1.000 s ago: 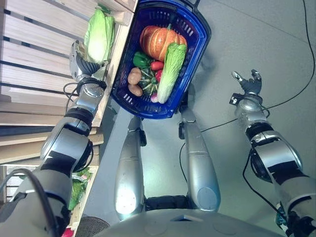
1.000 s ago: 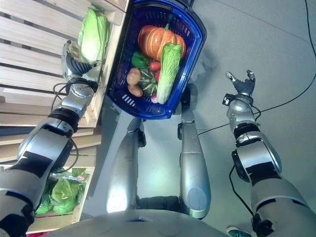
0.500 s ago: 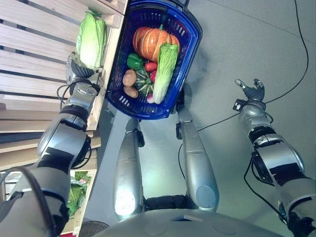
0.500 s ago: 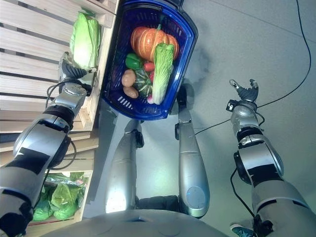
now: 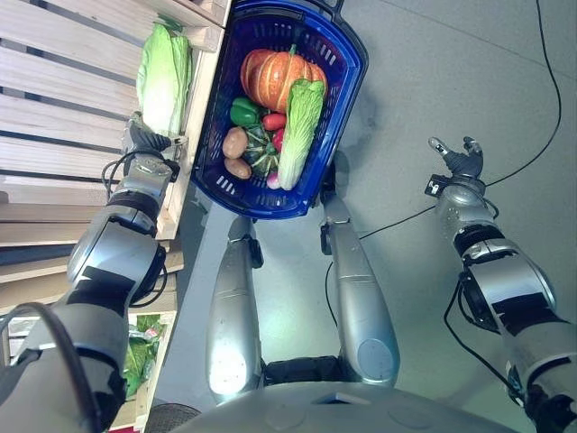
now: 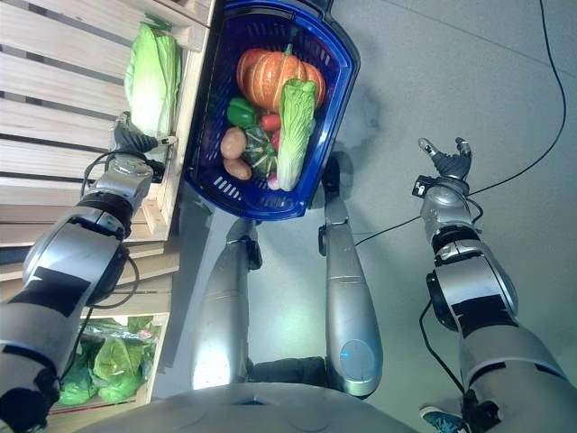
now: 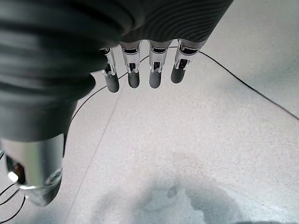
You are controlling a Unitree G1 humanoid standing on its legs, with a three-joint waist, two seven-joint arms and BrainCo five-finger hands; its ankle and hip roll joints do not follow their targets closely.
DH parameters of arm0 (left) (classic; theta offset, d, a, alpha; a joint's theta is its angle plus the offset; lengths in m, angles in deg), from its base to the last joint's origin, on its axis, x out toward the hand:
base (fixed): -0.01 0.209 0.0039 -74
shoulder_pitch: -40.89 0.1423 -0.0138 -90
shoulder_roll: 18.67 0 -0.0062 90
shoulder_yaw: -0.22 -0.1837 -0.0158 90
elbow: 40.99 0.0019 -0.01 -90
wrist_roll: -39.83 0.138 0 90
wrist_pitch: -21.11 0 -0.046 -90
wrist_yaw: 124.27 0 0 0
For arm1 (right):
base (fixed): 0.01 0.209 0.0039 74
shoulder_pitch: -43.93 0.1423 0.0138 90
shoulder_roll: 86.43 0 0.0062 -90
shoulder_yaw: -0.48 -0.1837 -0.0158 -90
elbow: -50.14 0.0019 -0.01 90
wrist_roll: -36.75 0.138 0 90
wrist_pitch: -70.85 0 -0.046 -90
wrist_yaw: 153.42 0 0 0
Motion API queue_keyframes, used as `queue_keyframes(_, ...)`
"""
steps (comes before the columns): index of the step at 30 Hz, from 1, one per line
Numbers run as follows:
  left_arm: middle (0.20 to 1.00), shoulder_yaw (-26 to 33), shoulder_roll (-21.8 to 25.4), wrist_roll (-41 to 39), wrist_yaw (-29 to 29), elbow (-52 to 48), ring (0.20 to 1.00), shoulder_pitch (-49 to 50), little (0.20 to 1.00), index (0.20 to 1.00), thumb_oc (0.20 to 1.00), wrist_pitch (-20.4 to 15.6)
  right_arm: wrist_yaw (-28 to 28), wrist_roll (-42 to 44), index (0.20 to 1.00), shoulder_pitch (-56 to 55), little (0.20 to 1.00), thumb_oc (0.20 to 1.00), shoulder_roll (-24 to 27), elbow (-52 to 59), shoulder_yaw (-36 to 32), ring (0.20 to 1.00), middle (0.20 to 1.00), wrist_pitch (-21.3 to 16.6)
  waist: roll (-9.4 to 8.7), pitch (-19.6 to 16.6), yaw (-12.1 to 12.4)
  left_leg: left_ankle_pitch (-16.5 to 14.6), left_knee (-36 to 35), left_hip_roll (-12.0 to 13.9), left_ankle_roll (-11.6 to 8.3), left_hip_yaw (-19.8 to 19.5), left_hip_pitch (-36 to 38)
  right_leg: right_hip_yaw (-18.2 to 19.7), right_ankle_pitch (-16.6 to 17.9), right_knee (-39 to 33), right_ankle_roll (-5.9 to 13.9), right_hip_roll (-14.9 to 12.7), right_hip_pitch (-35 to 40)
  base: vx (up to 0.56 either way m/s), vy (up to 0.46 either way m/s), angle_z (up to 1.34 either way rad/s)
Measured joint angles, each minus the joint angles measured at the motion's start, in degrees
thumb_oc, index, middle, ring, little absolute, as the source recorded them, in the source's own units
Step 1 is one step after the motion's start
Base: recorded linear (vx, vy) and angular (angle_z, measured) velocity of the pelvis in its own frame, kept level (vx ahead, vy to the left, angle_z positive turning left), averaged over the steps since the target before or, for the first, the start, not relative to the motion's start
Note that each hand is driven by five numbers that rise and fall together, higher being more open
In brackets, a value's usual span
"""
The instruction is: Pick up fruits and vegetables into the basket
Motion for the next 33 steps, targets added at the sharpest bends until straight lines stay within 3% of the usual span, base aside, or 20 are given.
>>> queue_keyframes(1, 0.495, 0.0, 0.1, 0.0, -0.4, 0.2, 0.495, -0.2, 0.495, 0.495, 0.495, 0.1, 0.0, 0.0, 1.000, 0.0, 1.000, 1.000, 0.0, 0.0, 0.0, 1.000, 1.000, 0.0, -0.13, 0.0, 0.0, 0.0, 0.0, 0.0, 0.00, 0.0, -0.1, 0.0, 0.0, 0.0, 0.00, 0.0, 0.0, 0.00, 0.000, 0.00)
queue_keyframes(2, 0.263, 0.0, 0.2, -0.1, -0.9, 0.3, 0.263, -0.4, 0.263, 0.263, 0.263, 0.4, -0.1, 0.0, 1.000, 0.0, 1.000, 1.000, 0.0, 0.0, 0.0, 1.000, 1.000, 0.0, -0.24, 0.0, 0.0, 0.0, 0.0, 0.0, 0.01, 0.0, -0.1, 0.0, 0.0, -0.1, 0.00, 0.0, 0.0, 0.00, 0.000, 0.00)
queue_keyframes(3, 0.200, 0.0, 0.4, -0.5, -1.2, 0.3, 0.200, -0.7, 0.200, 0.200, 0.200, 0.8, -0.1, 0.0, 1.000, 0.1, 1.000, 1.000, 0.0, 0.0, 0.0, 1.000, 1.000, 0.0, -0.33, -0.1, 0.0, 0.0, 0.0, 0.0, 0.01, 0.0, -0.1, 0.0, 0.0, -0.1, 0.00, 0.0, -0.1, 0.00, 0.000, 0.00)
queue_keyframes(17, 0.200, -0.7, 2.3, -0.5, -4.9, 0.8, 0.200, -1.7, 0.200, 0.200, 0.200, 0.9, -0.2, 0.0, 1.000, 0.7, 1.000, 1.000, 0.0, 0.1, 0.1, 1.000, 1.000, 0.0, -0.47, -0.1, 0.1, -0.1, 0.0, 0.0, 0.03, 0.0, -0.5, 0.0, -0.2, -0.2, 0.25, 0.0, -0.4, 0.00, 0.000, 0.00)
queue_keyframes(18, 0.300, -0.7, 2.3, -0.5, -4.9, 0.8, 0.300, -1.7, 0.300, 0.300, 0.300, 0.9, -0.2, 0.0, 1.000, 0.7, 1.000, 1.000, 0.0, 0.1, 0.1, 1.000, 1.000, 0.0, -0.47, -0.1, 0.1, -0.1, 0.0, 0.0, 0.03, 0.0, -0.5, 0.0, -0.2, -0.2, 0.25, 0.0, -0.4, 0.00, 0.000, 0.00)
queue_keyframes(20, 0.859, -0.7, 2.3, -0.5, -4.9, 0.8, 0.859, -1.7, 0.859, 0.859, 0.859, 0.9, -0.2, 0.0, 1.000, 0.7, 1.000, 1.000, 0.0, 0.1, 0.1, 1.000, 1.000, 0.0, -0.48, -0.1, 0.1, -0.1, 0.0, 0.0, 0.03, 0.0, -0.6, 0.0, -0.2, -0.1, 0.25, 0.0, -0.5, 0.00, 0.000, 0.00)
queue_keyframes(21, 1.000, -0.7, 2.4, -0.5, -4.8, 0.8, 1.000, -1.8, 1.000, 1.000, 1.000, 1.0, -0.3, 0.0, 1.000, 0.7, 1.000, 1.000, 0.0, 0.1, 0.1, 1.000, 1.000, 0.0, -0.50, -0.1, 0.1, -0.2, 0.0, 0.0, 0.02, 0.0, -0.6, 0.0, -0.2, -0.2, 0.27, 0.0, -0.5, 0.00, 0.000, 0.00)
queue_keyframes(27, 1.000, -0.7, 2.4, -0.5, -5.3, 1.2, 1.000, -3.1, 1.000, 1.000, 1.000, 3.5, -0.3, 0.1, 1.000, 1.0, 1.000, 1.000, -0.2, 0.5, 0.1, 1.000, 1.000, 0.0, -1.26, -0.2, 0.0, -0.5, 1.1, 0.0, 0.10, 0.0, -1.8, 0.1, 0.6, -0.1, 0.05, 0.1, -1.4, 0.00, -0.002, -0.01)
queue_keyframes(33, 1.000, -2.0, 2.4, 0.8, -6.0, 1.2, 1.000, -3.2, 1.000, 1.000, 1.000, 3.7, -0.3, 0.3, 1.000, 1.0, 1.000, 1.000, -0.3, 0.6, 0.4, 1.000, 1.000, 0.1, -1.48, -0.3, 0.0, -0.7, 1.9, 0.0, 0.21, 0.0, -2.1, 0.1, 0.6, -0.1, 0.15, 0.0, -1.3, 0.00, 0.000, 0.00)
